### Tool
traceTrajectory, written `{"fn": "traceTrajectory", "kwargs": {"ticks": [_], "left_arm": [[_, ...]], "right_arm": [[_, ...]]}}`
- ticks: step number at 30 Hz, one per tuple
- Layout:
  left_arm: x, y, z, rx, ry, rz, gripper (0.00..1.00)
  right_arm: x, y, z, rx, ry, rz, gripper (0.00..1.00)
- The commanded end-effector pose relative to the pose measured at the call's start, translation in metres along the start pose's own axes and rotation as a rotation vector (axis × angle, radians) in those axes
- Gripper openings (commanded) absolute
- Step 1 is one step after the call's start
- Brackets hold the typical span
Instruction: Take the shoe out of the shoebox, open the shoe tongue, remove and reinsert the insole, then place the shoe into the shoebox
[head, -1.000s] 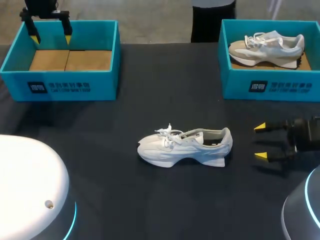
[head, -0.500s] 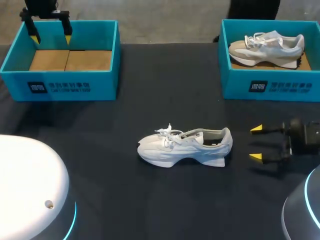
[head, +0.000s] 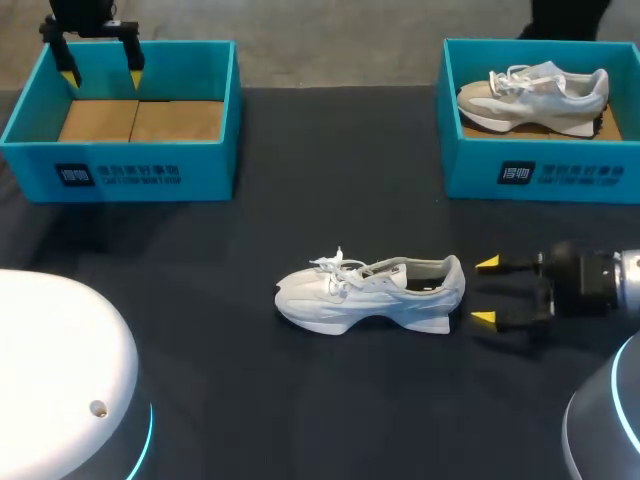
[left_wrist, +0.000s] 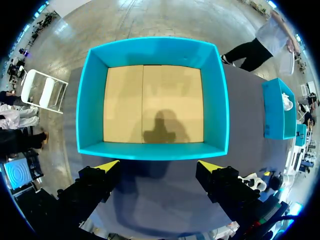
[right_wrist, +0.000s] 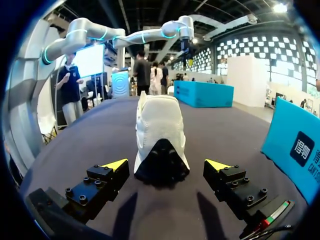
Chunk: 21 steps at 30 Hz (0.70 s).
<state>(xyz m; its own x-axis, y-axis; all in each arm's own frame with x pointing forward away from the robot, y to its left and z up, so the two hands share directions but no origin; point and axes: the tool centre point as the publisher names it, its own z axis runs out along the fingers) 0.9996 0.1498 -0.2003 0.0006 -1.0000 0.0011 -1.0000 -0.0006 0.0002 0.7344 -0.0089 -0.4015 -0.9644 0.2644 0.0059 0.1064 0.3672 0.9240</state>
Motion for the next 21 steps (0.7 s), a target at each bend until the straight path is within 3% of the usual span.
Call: {"fn": "traceTrajectory", "kwargs": {"ticks": [1,21], "left_arm": [[0.000,0.000,0.000,0.000,-0.001,0.000,1.00],[0.000,0.000,0.000,0.000,-0.001,0.000,1.00]], "right_arm": [[-0.002,-0.001,0.016,-0.003,0.001,0.002,1.00],[0.006,0.009,0.050,-0.014,0.017,0.013,1.00]]}}
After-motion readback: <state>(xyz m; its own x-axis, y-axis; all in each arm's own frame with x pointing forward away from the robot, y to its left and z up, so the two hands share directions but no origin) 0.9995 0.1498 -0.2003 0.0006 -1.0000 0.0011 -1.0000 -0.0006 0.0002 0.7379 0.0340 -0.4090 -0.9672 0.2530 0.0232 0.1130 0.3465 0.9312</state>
